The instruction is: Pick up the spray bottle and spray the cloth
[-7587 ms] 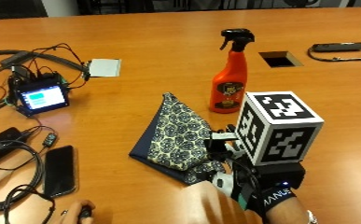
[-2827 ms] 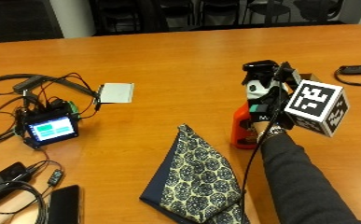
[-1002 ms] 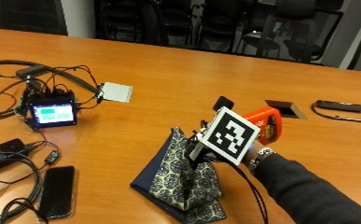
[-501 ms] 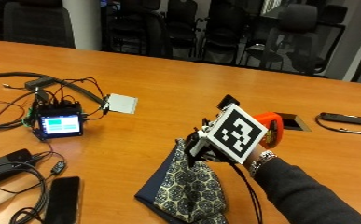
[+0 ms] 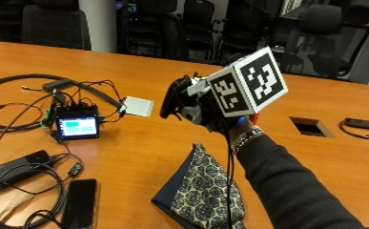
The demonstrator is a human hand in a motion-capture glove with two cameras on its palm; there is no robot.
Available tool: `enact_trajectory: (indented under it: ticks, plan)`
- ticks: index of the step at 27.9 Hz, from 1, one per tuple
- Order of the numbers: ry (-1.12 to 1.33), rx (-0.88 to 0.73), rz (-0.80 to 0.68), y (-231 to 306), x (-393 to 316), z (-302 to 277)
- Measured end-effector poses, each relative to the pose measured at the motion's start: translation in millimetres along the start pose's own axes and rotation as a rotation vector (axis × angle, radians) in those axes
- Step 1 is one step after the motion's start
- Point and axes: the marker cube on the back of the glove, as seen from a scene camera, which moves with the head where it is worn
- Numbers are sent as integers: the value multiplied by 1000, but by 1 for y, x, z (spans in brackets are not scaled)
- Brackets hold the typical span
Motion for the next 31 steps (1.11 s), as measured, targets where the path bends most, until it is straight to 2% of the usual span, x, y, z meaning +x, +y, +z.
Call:
enact_trajectory:
  ticks: [13, 21, 31]
  plan:
    - [-682, 147, 449, -44, -36, -2]
    - [-732, 202, 573, -51, -49, 31]
    - [-702, 219, 845, -14, -28, 88]
